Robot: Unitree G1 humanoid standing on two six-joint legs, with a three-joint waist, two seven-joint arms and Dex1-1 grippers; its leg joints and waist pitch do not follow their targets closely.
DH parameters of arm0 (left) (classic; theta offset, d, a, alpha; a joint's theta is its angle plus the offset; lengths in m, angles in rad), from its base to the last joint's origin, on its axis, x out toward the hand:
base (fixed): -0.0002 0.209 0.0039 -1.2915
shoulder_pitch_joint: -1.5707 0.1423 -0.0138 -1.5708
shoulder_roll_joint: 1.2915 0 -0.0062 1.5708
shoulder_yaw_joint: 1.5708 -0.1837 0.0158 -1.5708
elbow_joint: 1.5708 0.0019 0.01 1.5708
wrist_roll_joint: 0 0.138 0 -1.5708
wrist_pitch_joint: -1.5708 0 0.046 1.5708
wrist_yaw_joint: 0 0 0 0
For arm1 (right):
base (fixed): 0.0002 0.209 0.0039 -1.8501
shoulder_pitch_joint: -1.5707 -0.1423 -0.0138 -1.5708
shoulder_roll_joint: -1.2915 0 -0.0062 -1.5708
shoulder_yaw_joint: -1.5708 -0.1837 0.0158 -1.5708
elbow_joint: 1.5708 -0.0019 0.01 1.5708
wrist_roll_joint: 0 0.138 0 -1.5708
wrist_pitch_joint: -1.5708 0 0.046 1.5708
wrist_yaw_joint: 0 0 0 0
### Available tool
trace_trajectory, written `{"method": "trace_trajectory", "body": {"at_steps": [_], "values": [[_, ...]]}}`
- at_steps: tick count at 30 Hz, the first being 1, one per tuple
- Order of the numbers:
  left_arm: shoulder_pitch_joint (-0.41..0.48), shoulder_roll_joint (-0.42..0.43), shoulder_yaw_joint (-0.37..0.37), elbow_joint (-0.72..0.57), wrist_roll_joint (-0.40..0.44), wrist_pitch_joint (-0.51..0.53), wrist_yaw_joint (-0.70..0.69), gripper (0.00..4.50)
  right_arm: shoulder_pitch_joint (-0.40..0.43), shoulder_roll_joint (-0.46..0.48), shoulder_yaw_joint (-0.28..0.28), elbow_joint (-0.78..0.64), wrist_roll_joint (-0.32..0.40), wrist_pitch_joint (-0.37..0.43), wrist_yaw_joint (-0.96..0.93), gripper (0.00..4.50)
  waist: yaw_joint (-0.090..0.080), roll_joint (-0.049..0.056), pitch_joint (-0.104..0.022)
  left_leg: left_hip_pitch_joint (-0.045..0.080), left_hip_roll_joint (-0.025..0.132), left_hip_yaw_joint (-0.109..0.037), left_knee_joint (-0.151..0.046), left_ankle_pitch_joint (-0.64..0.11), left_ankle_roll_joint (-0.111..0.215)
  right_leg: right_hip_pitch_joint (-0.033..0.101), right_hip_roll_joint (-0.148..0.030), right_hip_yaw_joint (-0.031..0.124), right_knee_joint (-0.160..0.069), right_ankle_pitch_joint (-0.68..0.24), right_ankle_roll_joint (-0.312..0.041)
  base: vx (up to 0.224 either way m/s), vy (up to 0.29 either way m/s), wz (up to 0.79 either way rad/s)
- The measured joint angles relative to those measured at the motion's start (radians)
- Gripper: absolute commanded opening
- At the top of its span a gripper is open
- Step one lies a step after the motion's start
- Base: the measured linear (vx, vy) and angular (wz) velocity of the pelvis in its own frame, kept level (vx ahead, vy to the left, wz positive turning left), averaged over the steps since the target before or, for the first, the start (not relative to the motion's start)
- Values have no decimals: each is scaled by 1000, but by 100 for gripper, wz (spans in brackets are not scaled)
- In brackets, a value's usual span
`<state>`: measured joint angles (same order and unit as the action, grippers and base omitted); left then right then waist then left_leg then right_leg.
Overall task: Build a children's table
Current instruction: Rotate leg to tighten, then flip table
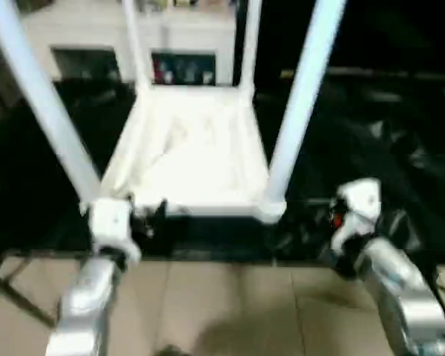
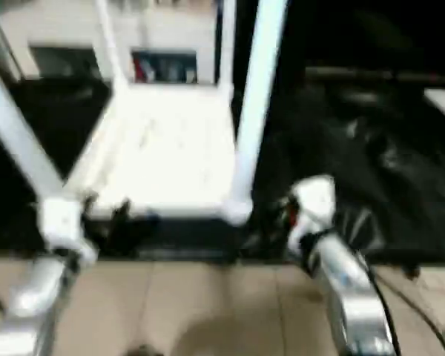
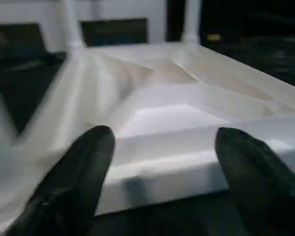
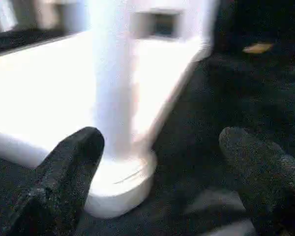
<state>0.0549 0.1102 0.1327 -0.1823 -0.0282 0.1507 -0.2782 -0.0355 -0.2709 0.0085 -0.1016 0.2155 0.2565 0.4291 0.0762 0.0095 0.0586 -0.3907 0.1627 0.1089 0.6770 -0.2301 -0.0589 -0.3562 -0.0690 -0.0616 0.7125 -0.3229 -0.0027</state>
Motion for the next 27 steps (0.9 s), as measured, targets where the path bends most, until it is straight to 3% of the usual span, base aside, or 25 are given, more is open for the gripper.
{"method": "trace_trajectory", "body": {"at_steps": [1, 2, 3, 6, 9, 11, 16, 21, 27], "values": [[0, 4, 14, -7, 5, 0, 17, 403, 1, -10, 16, -3, 16, 9, 38, 419, -8, 2, 0, 2, 4, 1, -14, 4, 1, 11, 7, 0, -35, 31, -7, -101, 34, 15], [2, 5, 29, -14, 6, -1, 35, 415, 1, -25, 27, -12, 29, 17, 71, 419, -13, 2, 0, 5, 5, 5, -22, 4, 1, 16, 7, 0, -52, 48, -8, -67, 52, -3], [2, 4, 42, -22, 8, -2, 55, 419, 1, -40, 35, -21, 41, 23, 106, 419, -20, 0, 0, 7, 4, 7, -29, 4, 1, 25, 7, 0, -65, 57, 0, -40, 51, -6], [1, -5, 77, -38, 9, 0, 110, 422, 4, -68, 51, -47, 88, 51, 196, 419, -31, -8, -3, 8, 4, 18, -45, 5, 1, 25, 2, 0, -85, 72, 8, -13, 17, -2], [-11, -7, 90, -35, 8, 26, 139, 437, 3, -68, 81, -52, 106, 63, 237, 419, -36, -20, -3, 8, 5, 22, -51, 5, 1, 21, -2, -2, -86, 76, 12, 0, 0, 0], [-66, -6, 106, 3, -2, 72, 149, 437, -24, -36, 93, -24, 102, 58, 232, 419, -34, -31, -5, 5, 6, 29, -57, 7, -1, 12, -5, -2, -84, 78, 12, 0, 0, 0], [-226, 26, 147, 202, -6, 98, 229, 437, -101, 52, 149, 35, 92, 38, 213, 419, -18, -42, -10, 6, 10, 36, -76, 38, 1, 2, -5, -5, -83, 87, 13, 0, 0, 0], [-245, 33, 190, 241, -13, 89, 270, 437, -118, 63, 164, 64, 89, 35, 223, 419, -10, -49, -12, -2, 11, 38, -78, 54, 6, -7, -4, -3, -83, 90, 10, 0, 0, 0], [-195, 9, 148, 145, -24, 29, 247, 437, -132, 73, 178, 92, 85, 21, 238, 419, 8, -53, -11, -3, 11, 44, -78, 53, 10, -8, -5, 0, -90, 89, 10, 0, 0, 0]]}}
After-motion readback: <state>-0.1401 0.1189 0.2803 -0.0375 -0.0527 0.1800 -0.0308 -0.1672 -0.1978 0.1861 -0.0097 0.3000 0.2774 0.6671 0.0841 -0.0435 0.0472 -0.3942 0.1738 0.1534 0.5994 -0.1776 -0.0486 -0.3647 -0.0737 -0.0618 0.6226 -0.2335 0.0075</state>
